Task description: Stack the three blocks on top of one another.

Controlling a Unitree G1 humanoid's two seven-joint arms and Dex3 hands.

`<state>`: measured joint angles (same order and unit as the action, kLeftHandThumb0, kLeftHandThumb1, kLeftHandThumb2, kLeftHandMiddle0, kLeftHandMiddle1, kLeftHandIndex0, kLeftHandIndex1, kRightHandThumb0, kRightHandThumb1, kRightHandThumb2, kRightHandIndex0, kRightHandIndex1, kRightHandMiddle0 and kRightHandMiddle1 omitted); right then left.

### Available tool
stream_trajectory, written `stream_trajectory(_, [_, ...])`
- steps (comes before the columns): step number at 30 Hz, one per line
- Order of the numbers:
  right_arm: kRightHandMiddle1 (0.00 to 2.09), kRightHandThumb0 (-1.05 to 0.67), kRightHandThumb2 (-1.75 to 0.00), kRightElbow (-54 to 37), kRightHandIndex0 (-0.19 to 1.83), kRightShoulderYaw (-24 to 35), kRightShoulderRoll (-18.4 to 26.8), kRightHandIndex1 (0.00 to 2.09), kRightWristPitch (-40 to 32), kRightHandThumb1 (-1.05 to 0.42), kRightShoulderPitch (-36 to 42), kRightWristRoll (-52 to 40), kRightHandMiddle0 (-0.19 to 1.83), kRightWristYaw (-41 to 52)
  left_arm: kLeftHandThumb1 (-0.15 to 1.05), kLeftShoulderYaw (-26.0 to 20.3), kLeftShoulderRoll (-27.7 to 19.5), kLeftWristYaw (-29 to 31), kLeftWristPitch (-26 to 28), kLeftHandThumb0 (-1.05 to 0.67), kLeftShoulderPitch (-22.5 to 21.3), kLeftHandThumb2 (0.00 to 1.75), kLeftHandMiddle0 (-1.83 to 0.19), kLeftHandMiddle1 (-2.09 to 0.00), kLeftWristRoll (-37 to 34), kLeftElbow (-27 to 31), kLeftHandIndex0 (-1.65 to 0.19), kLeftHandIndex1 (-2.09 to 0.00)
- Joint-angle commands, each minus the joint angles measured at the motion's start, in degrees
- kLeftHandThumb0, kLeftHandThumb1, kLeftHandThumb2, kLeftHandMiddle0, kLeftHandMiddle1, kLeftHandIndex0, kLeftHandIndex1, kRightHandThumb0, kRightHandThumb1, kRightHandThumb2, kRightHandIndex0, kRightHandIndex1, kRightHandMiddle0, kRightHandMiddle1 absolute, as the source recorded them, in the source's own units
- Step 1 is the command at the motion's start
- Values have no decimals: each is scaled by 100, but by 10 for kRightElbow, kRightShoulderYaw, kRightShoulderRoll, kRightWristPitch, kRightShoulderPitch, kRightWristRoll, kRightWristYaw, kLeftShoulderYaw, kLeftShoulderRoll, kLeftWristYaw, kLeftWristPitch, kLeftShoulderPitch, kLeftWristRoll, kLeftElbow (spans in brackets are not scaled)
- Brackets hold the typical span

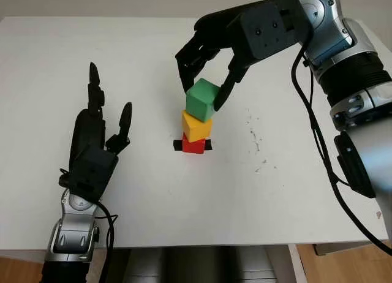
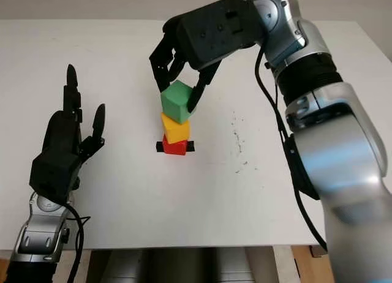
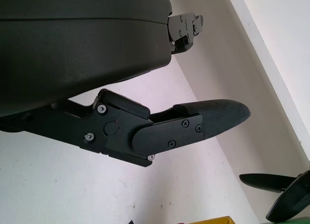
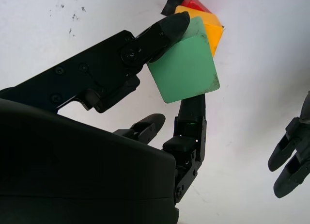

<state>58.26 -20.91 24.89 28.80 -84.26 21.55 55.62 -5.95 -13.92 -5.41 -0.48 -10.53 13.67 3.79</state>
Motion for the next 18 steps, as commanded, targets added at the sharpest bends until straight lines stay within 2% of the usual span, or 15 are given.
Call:
stream_trajectory(1, [148, -49, -6, -6, 55, 6, -2, 17, -3, -86, -6, -8, 54, 4, 105, 1, 2, -2, 0, -78, 7, 65, 19, -1, 1, 12, 19, -2])
stream_trajectory(18, [150, -50, -5, -7, 50, 2, -6, 18, -2, -87, -4, -1, 54, -22, 105, -2, -1, -6, -1, -77, 13, 65, 19, -2, 9, 15, 18, -2])
